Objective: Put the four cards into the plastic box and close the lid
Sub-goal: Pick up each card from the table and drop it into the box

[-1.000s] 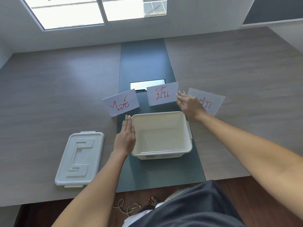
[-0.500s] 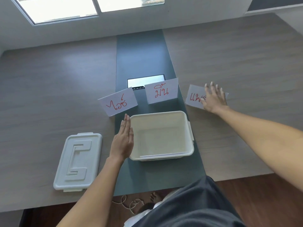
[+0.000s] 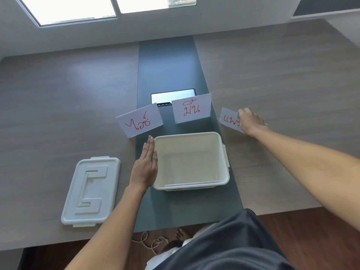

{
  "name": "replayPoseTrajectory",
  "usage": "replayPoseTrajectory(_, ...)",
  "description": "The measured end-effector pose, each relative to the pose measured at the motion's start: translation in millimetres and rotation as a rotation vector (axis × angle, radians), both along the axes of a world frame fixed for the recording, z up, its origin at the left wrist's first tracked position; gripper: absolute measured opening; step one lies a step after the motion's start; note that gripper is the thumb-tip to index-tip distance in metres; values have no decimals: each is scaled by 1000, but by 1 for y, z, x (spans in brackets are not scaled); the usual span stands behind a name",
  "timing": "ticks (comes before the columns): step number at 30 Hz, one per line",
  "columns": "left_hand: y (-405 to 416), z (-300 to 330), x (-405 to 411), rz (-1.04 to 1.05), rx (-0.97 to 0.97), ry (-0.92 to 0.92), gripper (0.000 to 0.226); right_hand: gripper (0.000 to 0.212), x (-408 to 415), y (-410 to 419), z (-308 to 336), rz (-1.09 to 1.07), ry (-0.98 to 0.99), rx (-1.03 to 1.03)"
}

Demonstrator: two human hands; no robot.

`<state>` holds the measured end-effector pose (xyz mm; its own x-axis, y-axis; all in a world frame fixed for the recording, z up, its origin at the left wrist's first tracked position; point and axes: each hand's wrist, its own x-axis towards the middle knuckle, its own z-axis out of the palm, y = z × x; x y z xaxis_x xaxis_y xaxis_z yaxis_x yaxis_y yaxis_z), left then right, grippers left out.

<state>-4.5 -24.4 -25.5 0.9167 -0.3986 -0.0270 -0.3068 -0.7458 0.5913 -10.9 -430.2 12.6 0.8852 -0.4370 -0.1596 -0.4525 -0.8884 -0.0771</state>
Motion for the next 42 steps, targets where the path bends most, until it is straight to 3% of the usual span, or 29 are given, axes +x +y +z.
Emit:
replayPoseTrajectory(14,-2,8,-3,24,-7,21,53,12,4,71,84,118,-311,77)
replayPoseTrajectory(21,-3,11,-5,30,2,25,53,21,-10,123,131,315,-451,223)
replayPoseTrajectory(25,-4,11,-5,21,-1,23,53,29,-25,145,154,405,-382,410)
replayPoseTrajectory(31,-1,7,-2,15,20,-2,53,32,-43,159,137,391,-84,507)
replayPoseTrajectory(42,-1,1,-2,18,117,-76,54,33,-68,174,81,395,204,505)
